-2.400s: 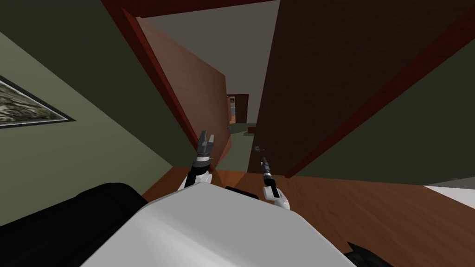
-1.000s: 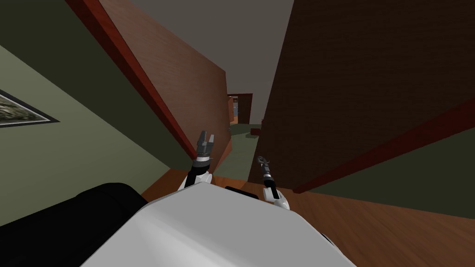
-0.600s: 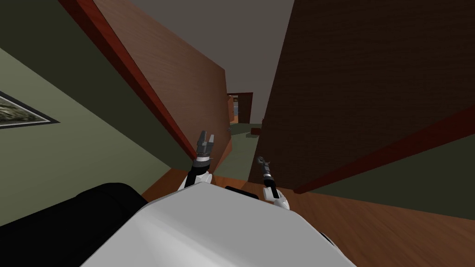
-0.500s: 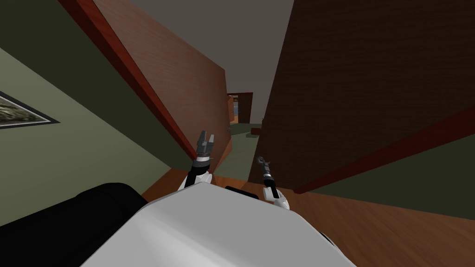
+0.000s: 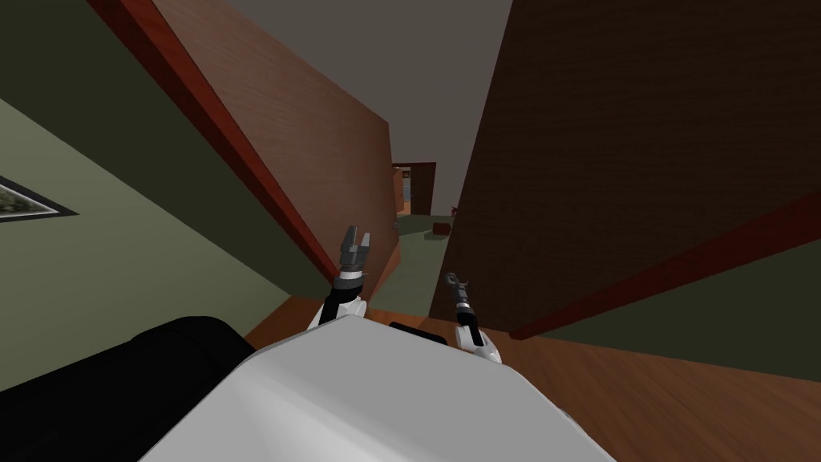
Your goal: Push the door open
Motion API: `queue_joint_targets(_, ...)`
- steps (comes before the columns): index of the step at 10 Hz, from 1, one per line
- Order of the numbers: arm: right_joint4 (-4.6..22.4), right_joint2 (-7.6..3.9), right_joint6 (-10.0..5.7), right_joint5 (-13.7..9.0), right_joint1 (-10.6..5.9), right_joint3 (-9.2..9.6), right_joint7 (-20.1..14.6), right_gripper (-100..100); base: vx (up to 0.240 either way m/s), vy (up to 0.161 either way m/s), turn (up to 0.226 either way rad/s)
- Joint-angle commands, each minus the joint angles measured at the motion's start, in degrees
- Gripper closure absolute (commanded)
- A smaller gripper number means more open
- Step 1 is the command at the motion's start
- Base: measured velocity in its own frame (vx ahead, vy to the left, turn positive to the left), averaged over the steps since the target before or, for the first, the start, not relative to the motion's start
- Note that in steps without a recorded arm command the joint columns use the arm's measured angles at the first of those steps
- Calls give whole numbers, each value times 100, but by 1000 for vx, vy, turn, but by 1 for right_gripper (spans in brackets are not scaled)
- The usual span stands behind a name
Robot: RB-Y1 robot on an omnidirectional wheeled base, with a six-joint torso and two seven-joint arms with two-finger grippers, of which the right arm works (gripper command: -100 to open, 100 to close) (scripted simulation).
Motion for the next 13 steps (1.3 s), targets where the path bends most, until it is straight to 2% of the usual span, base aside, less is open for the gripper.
queue_joint_targets(1,45,-55,-53,-53,-94,-99,17,100,148,48,-29)
queue_joint_targets(5,73,-95,-48,-166,-89,-306,95,100,200,76,-44)
queue_joint_targets(6,73,-95,-48,-166,-89,-306,95,100,135,37,-24)
queue_joint_targets(7,90,-117,-45,-232,-86,-427,141,100,177,45,-40)
queue_joint_targets(9,90,-117,-45,-232,-86,-427,141,100,114,53,-30)
queue_joint_targets(10,107,-139,-42,-303,-83,-556,190,100,142,88,-91)
queue_joint_targets(13,164,-145,-41,-321,-82,-589,202,100,110,50,-27)
